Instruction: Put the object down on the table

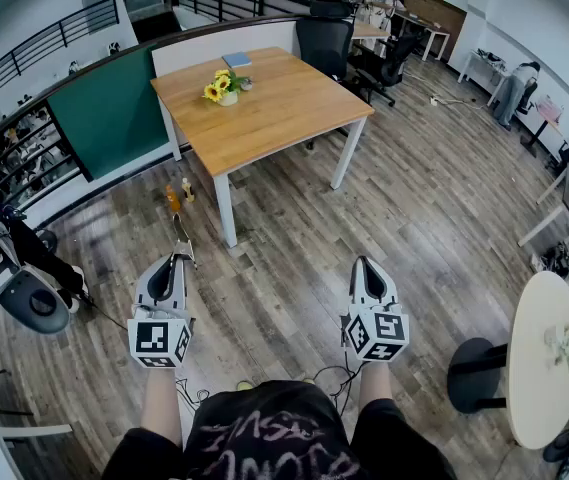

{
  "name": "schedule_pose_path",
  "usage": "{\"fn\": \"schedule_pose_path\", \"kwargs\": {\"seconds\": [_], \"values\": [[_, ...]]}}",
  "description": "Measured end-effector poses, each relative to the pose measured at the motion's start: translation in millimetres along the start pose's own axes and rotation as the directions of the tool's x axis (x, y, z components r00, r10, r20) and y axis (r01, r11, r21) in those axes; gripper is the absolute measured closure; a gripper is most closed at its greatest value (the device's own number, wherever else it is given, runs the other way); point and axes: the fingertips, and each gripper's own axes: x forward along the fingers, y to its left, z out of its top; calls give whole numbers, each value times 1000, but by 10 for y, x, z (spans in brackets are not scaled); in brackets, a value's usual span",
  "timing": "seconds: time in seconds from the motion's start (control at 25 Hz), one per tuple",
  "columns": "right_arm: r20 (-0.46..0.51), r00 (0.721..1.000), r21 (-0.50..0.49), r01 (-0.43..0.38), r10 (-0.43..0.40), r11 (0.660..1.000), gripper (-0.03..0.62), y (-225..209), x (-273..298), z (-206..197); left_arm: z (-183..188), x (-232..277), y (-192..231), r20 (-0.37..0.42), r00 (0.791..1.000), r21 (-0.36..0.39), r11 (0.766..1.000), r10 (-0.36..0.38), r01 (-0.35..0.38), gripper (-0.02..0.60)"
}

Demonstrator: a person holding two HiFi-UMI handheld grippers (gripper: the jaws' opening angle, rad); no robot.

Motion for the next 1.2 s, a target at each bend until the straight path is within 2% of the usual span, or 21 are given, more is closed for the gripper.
{"fn": "schedule_pose_path", "kwargs": {"seconds": [0.52, 0.76, 1.2], "values": [[0, 1000, -13, -21, 21, 1000, 591, -231, 182, 103, -4, 242, -202, -16, 1000, 2, 1000, 6, -6, 566], [33, 999, -13, -22, 22, 1000, 589, -237, 152, 152, -38, 241, -236, -25, 1000, 4, 1000, 3, -3, 566], [21, 1000, -27, -9, 10, 1000, 589, -2, 60, 99, 13, 133, -127, 1, 1000, 6, 1000, -27, 27, 566]]}}
